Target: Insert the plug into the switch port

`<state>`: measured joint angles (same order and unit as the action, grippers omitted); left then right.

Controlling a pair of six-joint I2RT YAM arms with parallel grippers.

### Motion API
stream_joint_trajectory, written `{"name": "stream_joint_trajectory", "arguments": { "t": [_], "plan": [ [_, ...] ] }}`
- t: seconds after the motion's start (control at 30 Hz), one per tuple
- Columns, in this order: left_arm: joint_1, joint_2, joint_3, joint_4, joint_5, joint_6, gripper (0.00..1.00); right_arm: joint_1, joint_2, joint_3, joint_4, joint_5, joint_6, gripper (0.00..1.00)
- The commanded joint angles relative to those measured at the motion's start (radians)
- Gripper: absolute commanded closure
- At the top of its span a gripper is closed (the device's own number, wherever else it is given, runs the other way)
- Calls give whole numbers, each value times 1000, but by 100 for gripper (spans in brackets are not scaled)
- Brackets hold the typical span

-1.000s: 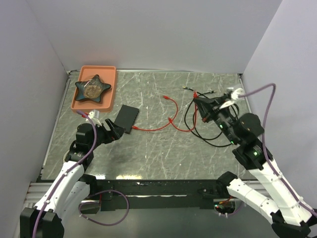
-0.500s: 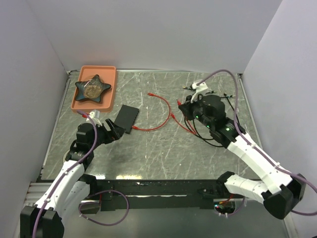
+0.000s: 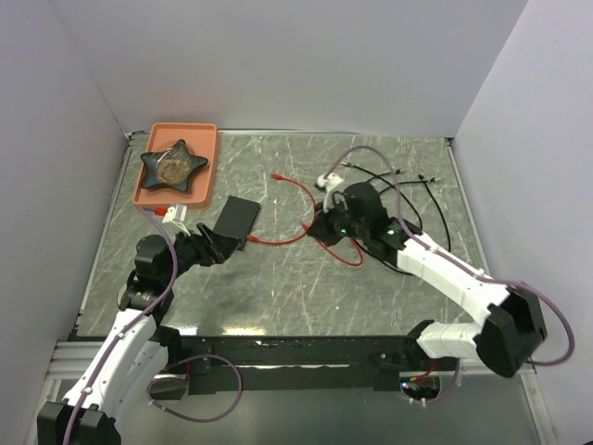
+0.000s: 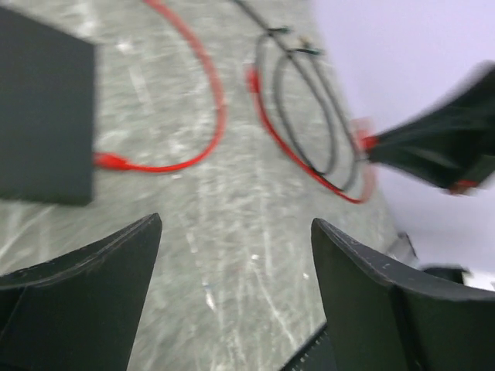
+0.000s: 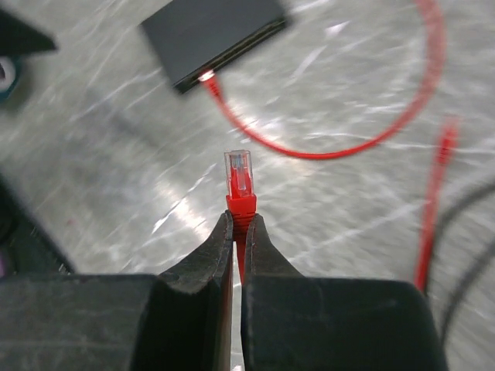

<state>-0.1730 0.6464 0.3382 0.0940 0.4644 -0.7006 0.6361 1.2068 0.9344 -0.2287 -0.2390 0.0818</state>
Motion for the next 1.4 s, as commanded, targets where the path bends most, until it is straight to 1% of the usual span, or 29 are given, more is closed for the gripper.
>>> {"name": "stream_joint_trajectory", "arguments": {
  "t": [0.0,0.07,0.2,0.23,0.37,0.47,0.5,0.57,0.7,0.73,0.77,0.87,0.9,1.0,1.03,1.07,1.1,1.13,1.17,1.2,1.23,1.27,1.33,1.37],
  "plan": [
    [-2,-13,-33,219,204,-65,17,46,80,58,43,-201,-65,100],
    [-2,-8,-51,312,270,-86,20,72,89,55,69,-261,-70,100],
    [-23,-5,-74,404,299,-117,23,106,115,66,88,-336,-74,100],
    [-29,-5,-74,406,295,-112,24,111,119,69,91,-351,-98,100],
    [-75,12,-70,404,264,-86,27,126,140,84,107,-437,-91,100],
    [-132,47,-58,438,243,-77,28,128,161,98,108,-467,-86,100],
    [-169,67,-53,441,234,-65,29,126,166,101,112,-488,-85,100],
    [-219,99,-36,438,192,-54,30,128,168,99,126,-503,-83,100],
    [-264,148,-21,464,163,-46,32,126,163,96,131,-507,-83,100],
    [-269,156,-16,470,154,-50,37,128,163,95,131,-510,-83,100],
    [-276,162,-16,478,149,-50,39,128,165,93,131,-513,-85,100],
    [-286,171,-13,483,131,-51,42,126,158,89,132,-505,-83,100],
    [-286,167,-14,483,125,-53,41,128,158,87,127,-493,-85,100],
    [-287,141,-18,457,70,-54,38,126,157,86,106,-390,-85,100],
    [-287,131,-16,440,53,-50,35,128,158,89,97,-303,-83,100],
    [-287,116,-11,417,2,-39,34,126,165,96,86,-266,-83,100],
    [-287,110,-5,358,-24,-33,32,128,165,99,68,-228,-83,100],
    [-287,107,11,325,-52,-24,28,129,166,101,68,-173,-83,100],
    [-287,104,22,296,-117,-19,26,129,175,106,65,-84,-85,100],
    [-287,107,42,245,-147,-14,24,129,180,109,68,-36,-94,100],
    [-287,113,53,230,-168,-10,24,134,188,113,71,15,-103,100],
    [-287,134,65,213,-191,-7,23,140,210,122,75,114,-131,100],
    [-286,169,114,155,-245,6,21,157,243,139,86,177,-155,100],
    [-284,214,134,133,-259,16,21,162,284,168,86,222,-174,100]
  ]
}}
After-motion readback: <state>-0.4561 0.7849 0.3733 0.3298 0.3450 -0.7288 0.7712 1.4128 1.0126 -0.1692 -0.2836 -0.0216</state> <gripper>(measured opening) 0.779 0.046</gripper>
